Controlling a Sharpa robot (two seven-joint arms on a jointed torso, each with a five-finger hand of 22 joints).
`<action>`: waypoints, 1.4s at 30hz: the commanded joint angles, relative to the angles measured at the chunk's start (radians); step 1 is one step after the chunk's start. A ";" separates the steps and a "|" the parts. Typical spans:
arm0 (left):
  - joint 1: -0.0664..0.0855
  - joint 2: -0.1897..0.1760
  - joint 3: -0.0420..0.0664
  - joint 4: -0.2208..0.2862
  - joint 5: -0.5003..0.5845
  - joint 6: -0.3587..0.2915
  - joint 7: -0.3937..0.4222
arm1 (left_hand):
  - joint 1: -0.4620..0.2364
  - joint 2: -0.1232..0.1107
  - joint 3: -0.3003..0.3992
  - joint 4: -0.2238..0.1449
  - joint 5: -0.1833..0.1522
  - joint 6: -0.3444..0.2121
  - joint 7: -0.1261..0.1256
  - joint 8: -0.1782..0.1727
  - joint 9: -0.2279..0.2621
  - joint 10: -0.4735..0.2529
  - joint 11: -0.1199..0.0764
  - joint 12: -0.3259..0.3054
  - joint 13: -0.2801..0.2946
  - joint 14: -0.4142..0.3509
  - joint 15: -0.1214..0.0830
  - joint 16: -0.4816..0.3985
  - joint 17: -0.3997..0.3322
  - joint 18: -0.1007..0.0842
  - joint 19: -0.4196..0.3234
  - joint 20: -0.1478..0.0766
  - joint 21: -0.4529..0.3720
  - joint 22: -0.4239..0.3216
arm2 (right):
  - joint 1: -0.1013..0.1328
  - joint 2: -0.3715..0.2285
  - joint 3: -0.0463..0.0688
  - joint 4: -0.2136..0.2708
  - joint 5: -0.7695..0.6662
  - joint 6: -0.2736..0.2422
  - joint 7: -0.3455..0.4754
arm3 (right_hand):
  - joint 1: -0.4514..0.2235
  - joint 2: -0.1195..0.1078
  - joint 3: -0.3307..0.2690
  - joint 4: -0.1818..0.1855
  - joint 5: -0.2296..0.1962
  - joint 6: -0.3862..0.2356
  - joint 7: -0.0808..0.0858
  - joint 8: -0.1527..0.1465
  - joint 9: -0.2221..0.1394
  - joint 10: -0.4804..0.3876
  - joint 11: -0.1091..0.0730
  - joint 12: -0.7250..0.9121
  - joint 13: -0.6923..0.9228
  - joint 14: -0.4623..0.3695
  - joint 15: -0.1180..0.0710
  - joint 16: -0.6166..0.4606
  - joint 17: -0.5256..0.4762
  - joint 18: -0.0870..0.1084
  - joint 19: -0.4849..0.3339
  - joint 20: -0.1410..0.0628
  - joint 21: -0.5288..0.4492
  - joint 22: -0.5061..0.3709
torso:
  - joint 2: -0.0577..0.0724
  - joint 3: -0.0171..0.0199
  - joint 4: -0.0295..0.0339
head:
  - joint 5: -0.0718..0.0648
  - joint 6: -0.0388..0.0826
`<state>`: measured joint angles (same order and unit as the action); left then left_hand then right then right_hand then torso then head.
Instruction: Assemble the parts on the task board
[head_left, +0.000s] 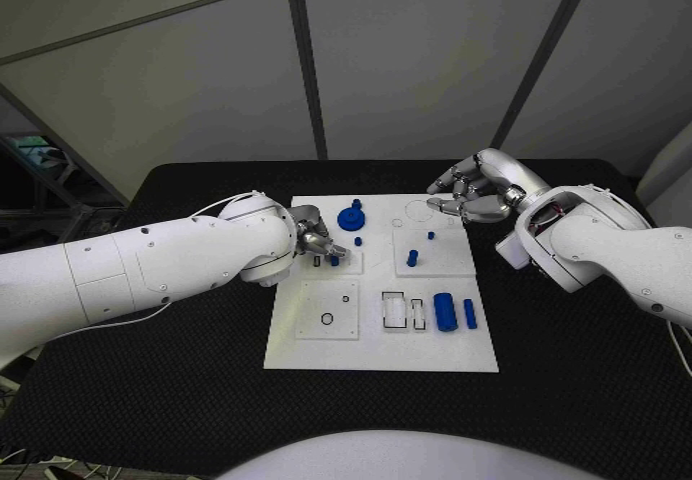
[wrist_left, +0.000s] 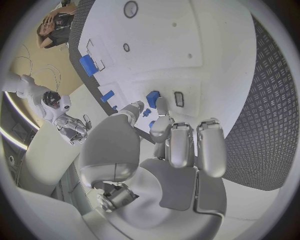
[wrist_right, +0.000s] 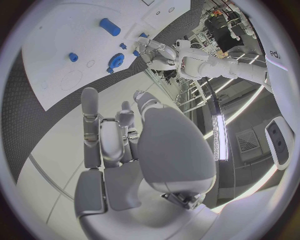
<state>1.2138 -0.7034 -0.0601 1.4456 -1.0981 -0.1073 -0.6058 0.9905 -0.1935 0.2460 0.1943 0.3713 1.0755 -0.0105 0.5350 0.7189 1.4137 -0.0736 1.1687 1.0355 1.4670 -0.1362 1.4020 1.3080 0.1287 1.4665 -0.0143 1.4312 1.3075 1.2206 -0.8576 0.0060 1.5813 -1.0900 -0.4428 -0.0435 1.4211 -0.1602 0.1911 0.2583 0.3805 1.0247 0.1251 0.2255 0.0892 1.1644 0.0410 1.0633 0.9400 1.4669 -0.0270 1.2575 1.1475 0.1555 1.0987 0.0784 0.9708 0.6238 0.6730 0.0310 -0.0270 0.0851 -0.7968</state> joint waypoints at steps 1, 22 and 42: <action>0.001 -0.001 0.009 0.000 0.006 0.002 -0.005 | 0.005 0.013 -0.030 0.016 0.003 0.002 0.002 -0.005 0.002 -0.005 -0.001 0.005 0.001 0.048 0.009 0.002 0.013 -0.085 0.042 -0.002 0.002 0.068 | 0.001 0.000 0.001 0.001 -0.004 0.000 0.006 | -0.005 -0.008 0.000 0.005 0.006 -0.009 0.001 0.003 0.002 -0.006 0.000 -0.008 -0.003 0.008 -0.005 -0.005 -0.003 0.017 -0.006 0.000 -0.007 -0.003 | 0.000 0.0000 -0.0003 | 0.001 -0.001; 0.032 -0.029 0.148 -0.029 0.033 0.136 -0.015 | 0.148 0.062 -0.246 0.092 0.009 -0.067 0.037 -0.057 -0.012 -0.110 0.029 -0.133 -0.175 0.045 0.032 -0.005 0.006 -0.061 0.000 0.016 -0.093 -0.040 | 0.001 -0.001 0.001 -0.009 -0.005 -0.002 0.006 | -0.001 -0.011 0.003 0.004 0.006 -0.015 0.002 0.006 0.002 -0.020 0.001 -0.026 -0.023 0.003 -0.004 -0.026 -0.023 0.021 -0.018 0.001 -0.030 -0.030 | 0.000 0.0007 0.0001 | -0.001 0.014; 0.103 0.103 0.147 -0.395 0.061 0.364 0.036 | 0.216 0.098 -0.317 0.094 -0.075 -0.112 0.088 -0.176 -0.183 -0.209 0.074 -0.290 -0.384 0.035 0.071 -0.018 -0.014 -0.047 -0.030 0.055 -0.153 -0.095 | 0.001 0.005 0.001 -0.010 -0.005 0.000 0.008 | 0.000 -0.012 0.007 0.007 0.006 -0.024 0.004 0.008 0.002 -0.047 0.003 -0.063 -0.066 -0.004 -0.002 -0.055 -0.050 0.026 -0.032 0.002 -0.060 -0.064 | 0.001 0.0002 -0.0009 | 0.009 0.024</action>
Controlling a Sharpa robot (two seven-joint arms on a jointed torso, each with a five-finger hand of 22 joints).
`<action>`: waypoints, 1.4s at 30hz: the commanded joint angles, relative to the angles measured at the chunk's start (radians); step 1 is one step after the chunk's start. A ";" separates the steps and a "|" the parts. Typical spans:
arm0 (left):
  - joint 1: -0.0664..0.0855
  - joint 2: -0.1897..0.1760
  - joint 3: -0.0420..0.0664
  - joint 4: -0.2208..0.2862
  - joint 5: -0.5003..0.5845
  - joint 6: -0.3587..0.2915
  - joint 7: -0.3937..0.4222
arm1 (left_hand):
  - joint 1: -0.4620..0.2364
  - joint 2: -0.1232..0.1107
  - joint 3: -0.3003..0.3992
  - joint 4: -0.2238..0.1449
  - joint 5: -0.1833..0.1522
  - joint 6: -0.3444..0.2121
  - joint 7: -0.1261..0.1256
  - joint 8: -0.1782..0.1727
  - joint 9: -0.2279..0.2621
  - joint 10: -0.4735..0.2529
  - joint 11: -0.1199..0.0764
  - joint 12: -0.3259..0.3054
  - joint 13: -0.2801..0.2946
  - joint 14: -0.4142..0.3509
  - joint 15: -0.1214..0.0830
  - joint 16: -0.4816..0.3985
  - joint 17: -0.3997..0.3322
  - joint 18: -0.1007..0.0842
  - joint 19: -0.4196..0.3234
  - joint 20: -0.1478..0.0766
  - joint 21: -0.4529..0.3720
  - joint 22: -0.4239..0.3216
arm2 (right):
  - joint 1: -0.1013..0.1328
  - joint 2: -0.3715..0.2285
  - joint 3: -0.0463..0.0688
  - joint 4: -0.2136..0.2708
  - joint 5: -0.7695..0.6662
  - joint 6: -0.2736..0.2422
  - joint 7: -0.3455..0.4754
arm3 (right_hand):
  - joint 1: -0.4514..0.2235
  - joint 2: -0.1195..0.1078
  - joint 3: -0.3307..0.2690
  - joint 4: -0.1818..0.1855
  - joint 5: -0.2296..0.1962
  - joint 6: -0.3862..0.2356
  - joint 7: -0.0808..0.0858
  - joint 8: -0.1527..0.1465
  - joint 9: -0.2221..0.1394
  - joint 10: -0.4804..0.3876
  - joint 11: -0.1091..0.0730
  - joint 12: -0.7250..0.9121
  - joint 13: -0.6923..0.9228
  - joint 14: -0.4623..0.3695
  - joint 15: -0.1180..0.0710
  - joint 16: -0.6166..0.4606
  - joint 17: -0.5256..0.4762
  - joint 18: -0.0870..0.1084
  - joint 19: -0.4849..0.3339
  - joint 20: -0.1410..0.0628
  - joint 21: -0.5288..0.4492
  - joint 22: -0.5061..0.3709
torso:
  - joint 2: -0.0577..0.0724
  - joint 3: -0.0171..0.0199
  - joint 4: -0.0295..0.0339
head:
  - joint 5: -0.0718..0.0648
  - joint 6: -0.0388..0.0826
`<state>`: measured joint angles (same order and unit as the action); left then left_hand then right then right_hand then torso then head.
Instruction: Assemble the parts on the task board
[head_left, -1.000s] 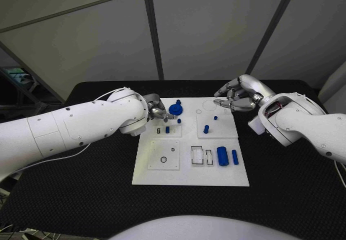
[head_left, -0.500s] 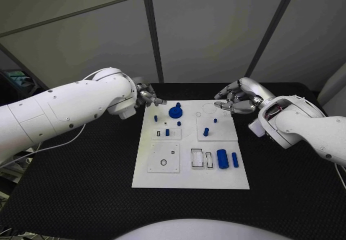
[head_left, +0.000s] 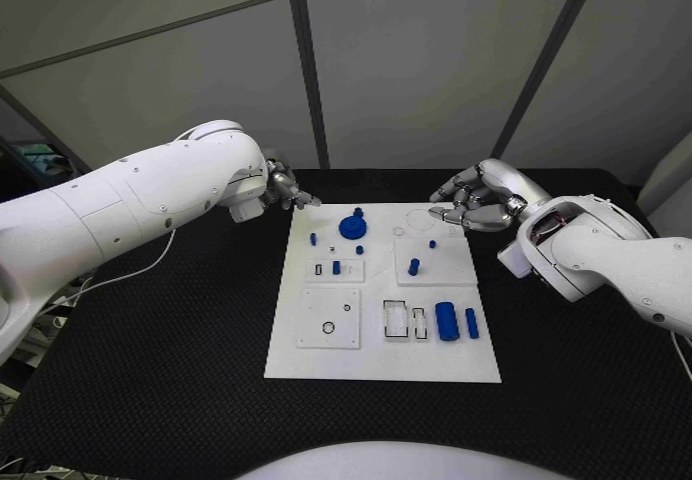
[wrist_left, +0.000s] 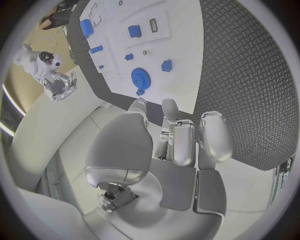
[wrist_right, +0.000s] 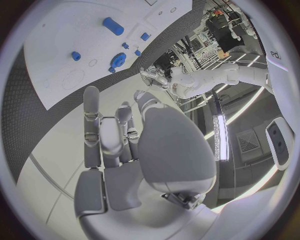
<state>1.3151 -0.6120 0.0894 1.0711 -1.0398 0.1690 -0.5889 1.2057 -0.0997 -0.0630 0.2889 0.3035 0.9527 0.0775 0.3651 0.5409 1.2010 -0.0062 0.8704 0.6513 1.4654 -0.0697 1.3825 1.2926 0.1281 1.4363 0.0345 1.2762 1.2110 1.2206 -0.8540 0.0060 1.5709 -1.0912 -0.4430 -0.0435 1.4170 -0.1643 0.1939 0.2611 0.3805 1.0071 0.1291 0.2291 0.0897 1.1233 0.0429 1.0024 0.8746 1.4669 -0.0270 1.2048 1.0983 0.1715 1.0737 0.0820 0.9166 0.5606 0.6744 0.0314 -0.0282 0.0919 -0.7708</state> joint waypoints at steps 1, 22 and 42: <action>0.002 0.020 -0.006 -0.035 0.001 0.096 0.021 | -0.002 0.006 -0.013 0.000 -0.013 0.015 -0.001 -0.007 -0.011 0.008 0.006 0.015 0.005 0.037 0.005 0.003 0.004 -0.047 0.000 0.006 0.002 0.002 | 0.001 0.002 0.001 0.000 -0.003 0.001 0.008 | 0.005 -0.008 0.004 0.005 0.006 -0.006 0.000 0.004 0.001 -0.006 0.001 -0.002 -0.001 -0.004 -0.002 -0.002 -0.001 0.010 -0.007 -0.001 -0.006 -0.001 | 0.000 0.0002 0.0006 | 0.003 -0.002; -0.018 0.082 -0.027 -0.111 -0.010 0.151 0.029 | -0.015 0.034 -0.048 -0.001 -0.140 0.046 -0.006 -0.007 -0.056 0.027 0.002 0.044 0.021 0.043 0.001 0.014 0.018 -0.052 0.012 0.005 0.022 0.031 | 0.001 0.009 0.001 -0.001 -0.005 0.004 0.008 | 0.006 -0.007 0.005 0.005 0.006 -0.007 0.000 0.005 0.001 -0.006 0.001 -0.004 -0.003 -0.004 -0.002 -0.005 -0.002 0.010 -0.006 -0.001 -0.008 -0.002 | -0.001 0.0005 0.0005 | 0.006 -0.010; -0.023 0.081 -0.029 -0.110 -0.018 0.199 0.016 | 0.023 0.057 -0.044 -0.010 -0.132 0.061 -0.010 -0.006 -0.077 0.032 -0.002 0.054 0.027 0.044 -0.001 0.014 0.017 -0.053 0.013 0.002 0.025 0.038 | 0.001 0.011 0.001 -0.003 -0.005 0.006 0.008 | 0.007 -0.007 0.006 0.005 0.006 -0.007 0.000 0.006 0.001 -0.005 0.001 -0.004 -0.003 -0.003 -0.002 -0.006 -0.002 0.010 -0.006 -0.001 -0.010 -0.004 | -0.001 0.0004 0.0011 | 0.005 -0.015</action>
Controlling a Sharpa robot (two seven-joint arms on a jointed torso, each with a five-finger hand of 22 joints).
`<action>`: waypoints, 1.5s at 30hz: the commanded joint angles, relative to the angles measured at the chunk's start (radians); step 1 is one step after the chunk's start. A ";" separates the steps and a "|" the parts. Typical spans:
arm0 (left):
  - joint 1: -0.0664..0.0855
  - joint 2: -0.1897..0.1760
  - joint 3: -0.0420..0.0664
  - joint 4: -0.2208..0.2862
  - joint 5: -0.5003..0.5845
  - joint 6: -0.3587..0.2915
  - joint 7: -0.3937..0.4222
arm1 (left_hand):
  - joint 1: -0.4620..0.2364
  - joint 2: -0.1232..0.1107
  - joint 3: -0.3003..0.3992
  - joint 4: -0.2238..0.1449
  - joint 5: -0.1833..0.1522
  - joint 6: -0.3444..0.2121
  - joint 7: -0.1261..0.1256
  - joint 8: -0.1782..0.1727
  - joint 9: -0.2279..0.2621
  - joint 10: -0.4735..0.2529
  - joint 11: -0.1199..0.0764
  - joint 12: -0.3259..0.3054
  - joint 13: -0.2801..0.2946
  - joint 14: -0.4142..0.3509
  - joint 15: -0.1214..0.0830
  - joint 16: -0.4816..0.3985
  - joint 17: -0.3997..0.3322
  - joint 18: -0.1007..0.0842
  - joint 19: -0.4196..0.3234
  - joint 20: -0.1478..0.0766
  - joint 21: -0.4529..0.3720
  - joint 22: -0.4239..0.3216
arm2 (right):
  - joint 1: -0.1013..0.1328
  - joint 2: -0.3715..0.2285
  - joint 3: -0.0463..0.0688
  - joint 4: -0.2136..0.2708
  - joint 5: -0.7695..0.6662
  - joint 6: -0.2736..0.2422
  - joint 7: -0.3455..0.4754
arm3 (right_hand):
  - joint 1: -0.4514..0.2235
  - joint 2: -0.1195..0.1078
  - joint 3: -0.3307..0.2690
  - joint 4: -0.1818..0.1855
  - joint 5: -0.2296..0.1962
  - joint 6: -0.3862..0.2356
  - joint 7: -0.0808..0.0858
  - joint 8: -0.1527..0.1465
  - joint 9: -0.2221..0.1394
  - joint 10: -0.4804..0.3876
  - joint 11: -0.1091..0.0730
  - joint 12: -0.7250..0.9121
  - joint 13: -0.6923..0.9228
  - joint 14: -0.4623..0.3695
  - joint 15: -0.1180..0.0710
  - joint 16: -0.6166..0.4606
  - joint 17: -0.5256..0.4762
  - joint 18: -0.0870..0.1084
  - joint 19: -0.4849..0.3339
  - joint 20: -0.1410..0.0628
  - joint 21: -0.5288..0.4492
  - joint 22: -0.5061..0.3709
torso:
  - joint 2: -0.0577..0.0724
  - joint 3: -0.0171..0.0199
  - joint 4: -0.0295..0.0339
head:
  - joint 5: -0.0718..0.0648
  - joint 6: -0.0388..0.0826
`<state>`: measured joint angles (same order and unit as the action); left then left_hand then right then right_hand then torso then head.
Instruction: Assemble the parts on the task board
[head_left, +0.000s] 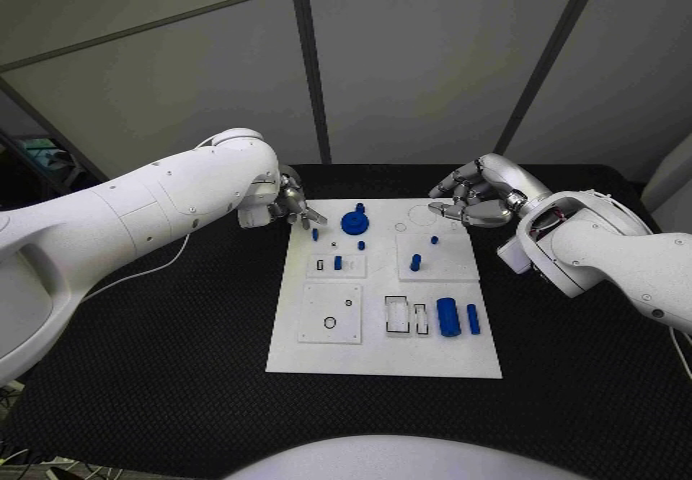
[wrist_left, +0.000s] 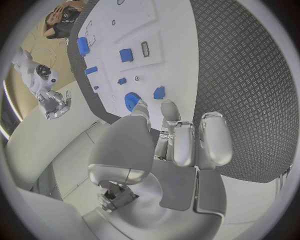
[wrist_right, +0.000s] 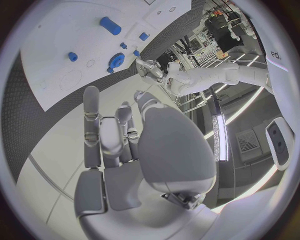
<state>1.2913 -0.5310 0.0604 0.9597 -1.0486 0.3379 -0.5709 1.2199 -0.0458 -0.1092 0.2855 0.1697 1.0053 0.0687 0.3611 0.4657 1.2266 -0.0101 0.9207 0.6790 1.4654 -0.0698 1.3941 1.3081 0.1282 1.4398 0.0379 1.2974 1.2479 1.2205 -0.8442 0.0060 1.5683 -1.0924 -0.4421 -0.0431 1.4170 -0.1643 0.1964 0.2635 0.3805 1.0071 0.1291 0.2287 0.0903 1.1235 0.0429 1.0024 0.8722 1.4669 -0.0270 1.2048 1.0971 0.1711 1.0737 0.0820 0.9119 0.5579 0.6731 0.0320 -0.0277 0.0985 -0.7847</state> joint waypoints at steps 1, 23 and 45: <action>0.000 0.000 0.000 0.002 -0.009 0.031 -0.002 | 0.010 0.003 0.002 -0.006 0.001 0.009 -0.001 -0.002 -0.002 0.006 0.002 0.003 -0.001 0.044 -0.001 0.003 0.002 -0.053 0.009 -0.001 0.004 0.001 | 0.001 0.002 0.001 0.000 -0.004 0.005 0.007 | 0.006 -0.007 0.004 0.002 0.006 -0.007 0.000 0.006 0.001 -0.005 0.001 -0.004 -0.001 -0.004 -0.002 -0.006 -0.001 0.010 -0.006 -0.001 -0.005 -0.001 | 0.000 -0.0002 0.0006 | -0.002 -0.001; -0.008 0.006 0.000 0.004 -0.009 0.030 0.002 | 0.061 0.035 0.019 -0.025 0.003 0.017 -0.002 -0.002 -0.024 0.004 0.001 0.002 -0.009 0.044 -0.003 0.002 0.001 -0.053 0.009 -0.002 0.005 0.006 | 0.001 0.006 0.001 -0.004 -0.004 0.006 0.005 | 0.007 -0.006 0.004 0.003 0.007 -0.006 0.000 0.007 0.001 -0.005 0.001 -0.005 -0.002 -0.003 -0.002 -0.007 -0.001 0.010 -0.006 -0.001 -0.007 -0.002 | 0.000 -0.0003 0.0002 | -0.002 -0.008; -0.009 0.010 0.000 0.002 -0.009 0.011 0.012 | 0.161 0.077 0.098 -0.082 -0.006 0.024 -0.010 -0.004 -0.055 0.000 -0.007 -0.005 -0.020 0.044 -0.009 0.003 0.002 -0.054 0.009 -0.008 0.005 0.014 | 0.001 0.010 0.001 -0.006 -0.004 0.009 0.005 | 0.007 -0.006 0.004 0.003 0.007 -0.006 0.000 0.007 0.001 -0.005 0.001 -0.005 -0.002 -0.003 -0.002 -0.007 -0.001 0.010 -0.006 -0.001 -0.007 -0.002 | 0.001 0.0003 -0.0003 | -0.001 -0.011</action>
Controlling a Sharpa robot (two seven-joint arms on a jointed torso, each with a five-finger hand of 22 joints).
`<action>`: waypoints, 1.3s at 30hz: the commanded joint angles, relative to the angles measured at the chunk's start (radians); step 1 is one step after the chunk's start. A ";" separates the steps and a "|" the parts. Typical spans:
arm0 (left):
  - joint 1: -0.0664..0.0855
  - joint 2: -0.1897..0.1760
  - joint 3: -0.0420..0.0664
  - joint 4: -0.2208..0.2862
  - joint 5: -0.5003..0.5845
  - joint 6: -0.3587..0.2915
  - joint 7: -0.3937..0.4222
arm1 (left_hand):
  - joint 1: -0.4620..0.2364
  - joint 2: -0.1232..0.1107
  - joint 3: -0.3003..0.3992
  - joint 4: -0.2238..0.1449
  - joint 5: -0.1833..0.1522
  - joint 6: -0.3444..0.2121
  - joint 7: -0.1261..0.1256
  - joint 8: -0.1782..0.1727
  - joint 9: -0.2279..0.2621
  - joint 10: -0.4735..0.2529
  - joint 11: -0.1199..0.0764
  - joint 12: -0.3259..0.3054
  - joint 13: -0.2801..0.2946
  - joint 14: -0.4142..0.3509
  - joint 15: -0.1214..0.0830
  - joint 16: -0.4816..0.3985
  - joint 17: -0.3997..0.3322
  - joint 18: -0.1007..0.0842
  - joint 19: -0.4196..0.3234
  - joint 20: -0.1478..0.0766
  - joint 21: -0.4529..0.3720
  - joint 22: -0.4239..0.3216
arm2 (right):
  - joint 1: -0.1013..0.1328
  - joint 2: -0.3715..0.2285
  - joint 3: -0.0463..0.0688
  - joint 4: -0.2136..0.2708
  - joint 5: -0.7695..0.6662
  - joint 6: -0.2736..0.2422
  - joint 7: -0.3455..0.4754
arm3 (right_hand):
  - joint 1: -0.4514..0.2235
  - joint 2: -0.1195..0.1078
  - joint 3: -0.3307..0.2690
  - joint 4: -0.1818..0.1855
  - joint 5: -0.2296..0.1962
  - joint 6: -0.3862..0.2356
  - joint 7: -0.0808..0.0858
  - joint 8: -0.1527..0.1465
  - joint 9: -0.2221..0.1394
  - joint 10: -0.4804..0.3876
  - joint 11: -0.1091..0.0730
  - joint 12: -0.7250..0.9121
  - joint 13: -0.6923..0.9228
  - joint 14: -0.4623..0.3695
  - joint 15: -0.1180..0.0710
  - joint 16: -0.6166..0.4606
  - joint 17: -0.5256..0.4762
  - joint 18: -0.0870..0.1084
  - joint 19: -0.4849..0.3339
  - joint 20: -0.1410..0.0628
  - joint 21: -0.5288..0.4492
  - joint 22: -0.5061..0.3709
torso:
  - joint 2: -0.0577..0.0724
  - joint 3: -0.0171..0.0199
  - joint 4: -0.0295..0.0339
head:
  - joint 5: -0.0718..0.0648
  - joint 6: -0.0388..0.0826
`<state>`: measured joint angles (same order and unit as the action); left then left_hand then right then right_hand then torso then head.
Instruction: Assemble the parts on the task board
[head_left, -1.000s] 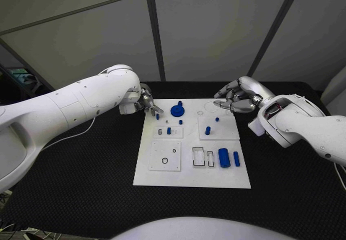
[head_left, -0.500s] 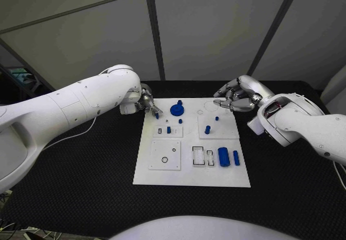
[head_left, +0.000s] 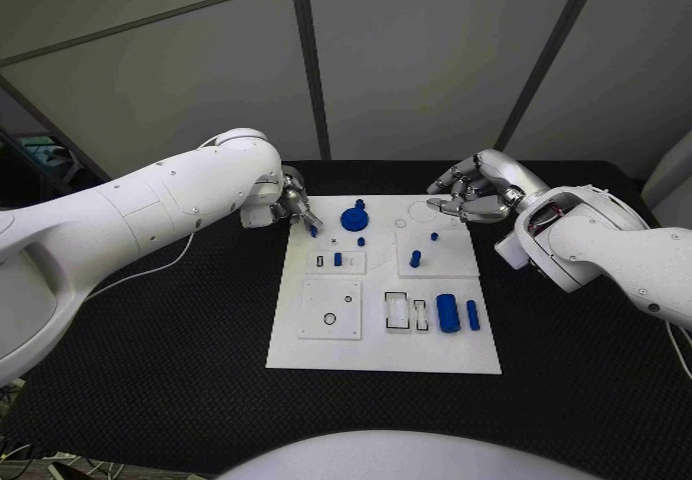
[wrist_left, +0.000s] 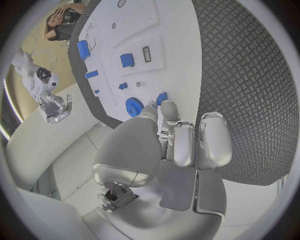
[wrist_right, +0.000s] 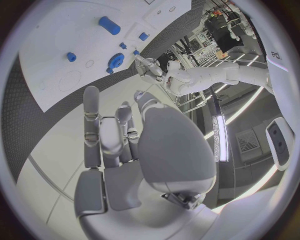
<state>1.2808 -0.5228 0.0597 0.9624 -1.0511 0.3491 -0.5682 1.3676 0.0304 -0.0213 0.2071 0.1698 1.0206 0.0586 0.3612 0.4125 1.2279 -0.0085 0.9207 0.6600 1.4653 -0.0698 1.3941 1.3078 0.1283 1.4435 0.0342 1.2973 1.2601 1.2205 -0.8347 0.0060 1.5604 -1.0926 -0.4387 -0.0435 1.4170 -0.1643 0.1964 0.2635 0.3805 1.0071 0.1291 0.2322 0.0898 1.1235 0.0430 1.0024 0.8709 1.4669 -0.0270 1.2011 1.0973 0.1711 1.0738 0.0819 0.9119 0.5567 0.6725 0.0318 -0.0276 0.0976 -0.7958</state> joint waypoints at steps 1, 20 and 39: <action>0.001 0.002 0.000 -0.001 -0.007 0.001 0.010 | 0.021 0.003 0.017 -0.009 -0.007 0.010 -0.001 -0.004 -0.003 0.000 -0.009 -0.006 -0.001 0.044 -0.010 0.003 0.002 -0.054 0.006 -0.004 0.006 0.003 | 0.001 0.000 0.001 0.002 -0.003 0.005 0.006 | 0.007 -0.006 0.004 0.003 0.007 -0.006 0.000 0.004 0.002 -0.005 0.001 -0.005 -0.001 -0.003 -0.002 -0.003 -0.001 0.010 -0.006 -0.001 -0.007 -0.001 | 0.001 0.0005 -0.0004 | 0.000 0.000; -0.003 -0.021 0.000 0.022 0.031 -0.064 0.028 | -0.018 -0.092 0.488 -0.125 -0.005 0.026 -0.008 0.033 0.026 0.051 -0.021 -0.015 0.004 0.045 -0.018 0.004 0.005 -0.057 0.011 -0.012 0.010 0.024 | 0.001 -0.001 0.001 0.004 -0.003 0.005 0.007 | 0.006 -0.006 0.005 0.004 0.008 -0.006 0.000 0.005 0.002 -0.003 0.001 -0.004 0.000 -0.003 -0.002 -0.005 -0.002 0.010 -0.005 -0.001 -0.009 -0.003 | -0.001 0.0004 0.0017 | 0.002 -0.005; -0.027 -0.196 0.000 0.307 0.127 -0.263 0.054 | -0.142 -0.190 0.698 -0.209 0.052 0.050 -0.022 0.065 0.084 0.117 -0.033 0.006 0.044 0.047 -0.029 0.007 0.009 -0.064 0.029 -0.023 0.037 0.062 | 0.001 -0.010 0.001 0.008 -0.003 0.004 0.007 | 0.006 -0.006 0.005 0.004 0.008 -0.006 0.000 0.005 0.002 -0.003 0.001 -0.004 0.000 -0.003 -0.002 -0.005 -0.002 0.010 -0.005 -0.001 -0.009 -0.003 | -0.003 0.0011 0.0023 | 0.012 -0.004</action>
<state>1.2561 -0.7113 0.0594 1.2467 -0.9383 0.1590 -0.5366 1.2341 -0.1600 0.5470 0.1206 0.2161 1.0691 0.0424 0.4186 0.4281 1.3238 -0.0291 0.9253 0.7039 1.4653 -0.0908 1.3941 1.3076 0.1282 1.4614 0.0162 1.3285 1.3081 1.2205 -0.8445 0.0060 1.5651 -1.0930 -0.4374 -0.0432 1.4170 -0.1643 0.1992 0.2662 0.3854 1.0071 0.1291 0.2322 0.0907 1.1236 0.0430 1.0025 0.8711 1.4669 -0.0270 1.2011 1.0963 0.1711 1.0738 0.0820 0.9050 0.5550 0.6703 0.0321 -0.0250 0.1084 -0.7992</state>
